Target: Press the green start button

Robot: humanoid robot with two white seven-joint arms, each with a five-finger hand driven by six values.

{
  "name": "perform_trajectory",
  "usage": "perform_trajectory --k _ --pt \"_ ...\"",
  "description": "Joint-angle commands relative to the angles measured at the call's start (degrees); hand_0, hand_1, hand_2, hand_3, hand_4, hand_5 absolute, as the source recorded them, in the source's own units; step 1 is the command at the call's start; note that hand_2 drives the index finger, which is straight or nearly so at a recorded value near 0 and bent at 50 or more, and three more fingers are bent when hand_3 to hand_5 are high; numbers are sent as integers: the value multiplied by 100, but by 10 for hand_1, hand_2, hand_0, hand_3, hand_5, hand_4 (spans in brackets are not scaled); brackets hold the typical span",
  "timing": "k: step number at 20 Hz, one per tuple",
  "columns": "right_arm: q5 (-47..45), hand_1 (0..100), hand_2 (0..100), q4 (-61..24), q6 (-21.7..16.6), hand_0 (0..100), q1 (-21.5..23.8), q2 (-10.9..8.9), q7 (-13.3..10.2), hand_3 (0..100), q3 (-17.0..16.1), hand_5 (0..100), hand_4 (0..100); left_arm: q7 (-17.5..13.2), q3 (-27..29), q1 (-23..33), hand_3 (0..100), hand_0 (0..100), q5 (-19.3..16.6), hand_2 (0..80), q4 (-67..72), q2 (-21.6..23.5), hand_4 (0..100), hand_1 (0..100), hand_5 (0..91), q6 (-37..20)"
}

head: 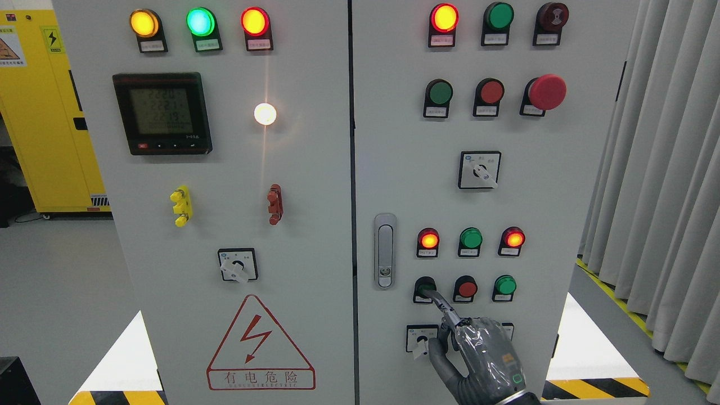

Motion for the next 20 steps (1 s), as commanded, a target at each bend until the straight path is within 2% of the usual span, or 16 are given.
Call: perform_trajectory --k 1,10,16,20 --pt "-40 922 0 135 18 819 -5 -1 16 812 1 899 912 2 0 -2 0 120 0 0 2 0 0 556 0 1" --pt "-58 923 0 -198 -44 829 118 -1 -81 810 27 894 910 2 0 -2 0 120 0 0 2 0 0 556 0 1" --pt "-67 922 0 -725 -44 836 249 -1 -81 808 -17 894 909 2 0 -2 0 120 0 0 -7 0 0 556 0 1" --pt "-163 922 0 -1033 -149 844 434 -1 -169 803 10 893 910 2 0 -2 0 120 0 0 2 0 0 556 0 1"
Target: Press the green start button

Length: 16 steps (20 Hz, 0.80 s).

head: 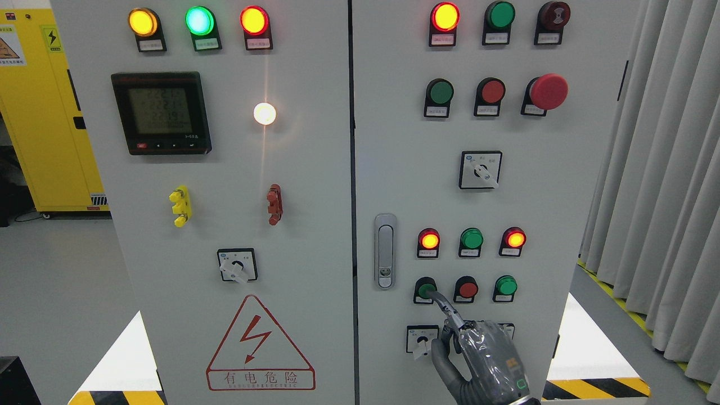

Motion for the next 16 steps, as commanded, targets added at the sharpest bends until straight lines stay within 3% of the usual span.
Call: perform_trajectory --k 1,5,7,9,13,16 --pt "-350 924 0 -666 -104 848 257 -9 -23 795 53 890 901 2 0 -1 0 120 0 0 2 0 0 556 0 1" --pt "-1827 942 0 -1000 -105 904 801 -53 231 784 281 845 833 2 0 -1 0 120 0 0 -7 0 0 556 0 1" --pt "-2319 904 35 -1071 -105 859 1003 -62 311 694 361 742 745 2 0 -1 0 120 0 0 2 0 0 556 0 1" --pt "-2794 853 38 -1115 -113 815 1083 -62 311 514 370 622 564 2 0 -1 0 120 0 0 -7 0 0 556 0 1" --pt "-3718 812 0 -1273 -78 777 1101 -62 320 181 370 222 233 2 0 -1 0 120 0 0 2 0 0 556 0 1" --pt "-3781 781 0 -1300 -96 771 1162 -62 320 103 370 134 148 2 0 -1 0 120 0 0 2 0 0 556 0 1"
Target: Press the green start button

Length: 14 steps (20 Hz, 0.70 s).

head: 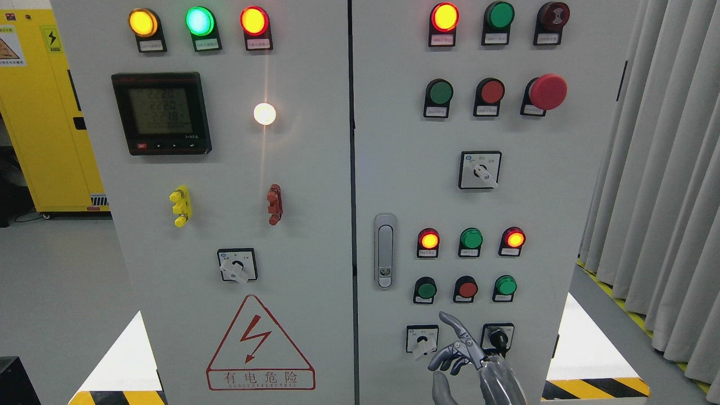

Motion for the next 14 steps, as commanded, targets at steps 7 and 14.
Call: perform_trajectory --k 7,14 --pt "-782 740 0 -451 -6 710 287 -21 25 68 185 97 123 2 0 0 0 120 0 0 2 0 0 556 0 1" --pt "-1020 733 0 -451 38 670 305 -21 34 66 237 94 126 2 0 0 0 120 0 0 2 0 0 556 0 1"
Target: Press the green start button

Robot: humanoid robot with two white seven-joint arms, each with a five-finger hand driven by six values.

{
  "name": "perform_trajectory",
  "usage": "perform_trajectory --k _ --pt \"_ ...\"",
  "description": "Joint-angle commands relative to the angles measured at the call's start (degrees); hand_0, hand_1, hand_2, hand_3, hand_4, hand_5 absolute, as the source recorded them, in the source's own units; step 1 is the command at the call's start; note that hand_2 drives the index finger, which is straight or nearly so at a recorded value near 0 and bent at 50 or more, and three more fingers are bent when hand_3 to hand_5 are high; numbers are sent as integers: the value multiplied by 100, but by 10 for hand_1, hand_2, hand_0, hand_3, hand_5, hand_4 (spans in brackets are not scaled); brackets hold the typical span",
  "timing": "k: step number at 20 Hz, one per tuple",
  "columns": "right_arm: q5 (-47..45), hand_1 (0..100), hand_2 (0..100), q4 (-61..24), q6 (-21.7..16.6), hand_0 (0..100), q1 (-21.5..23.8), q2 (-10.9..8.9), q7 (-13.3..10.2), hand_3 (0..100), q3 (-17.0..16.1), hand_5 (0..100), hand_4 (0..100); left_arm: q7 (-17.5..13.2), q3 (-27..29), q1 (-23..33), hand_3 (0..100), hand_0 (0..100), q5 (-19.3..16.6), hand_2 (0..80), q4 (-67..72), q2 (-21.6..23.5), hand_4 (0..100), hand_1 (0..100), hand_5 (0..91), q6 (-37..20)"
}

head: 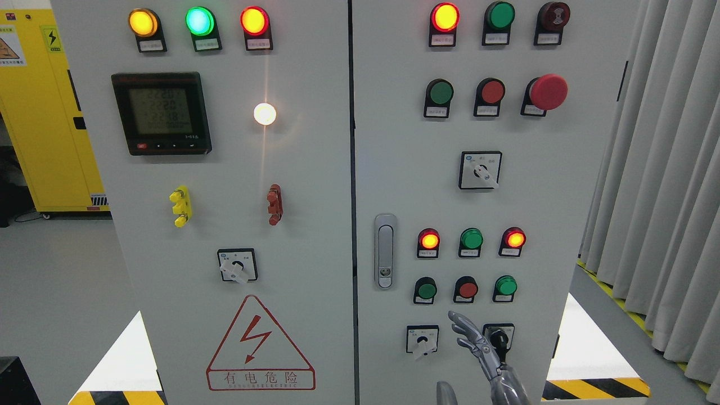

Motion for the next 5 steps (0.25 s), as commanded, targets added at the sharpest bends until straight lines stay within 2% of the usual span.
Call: perform_trajectory --k 1,5 --pt "-165 732 0 -125 17 666 32 -5 3 67 125 94 127 2 0 0 0 120 0 0 2 0 0 556 0 1" --pt "-165 732 0 -133 8 642 41 -5 3 70 134 95 129 2 0 0 0 120 0 0 2 0 0 556 0 1"
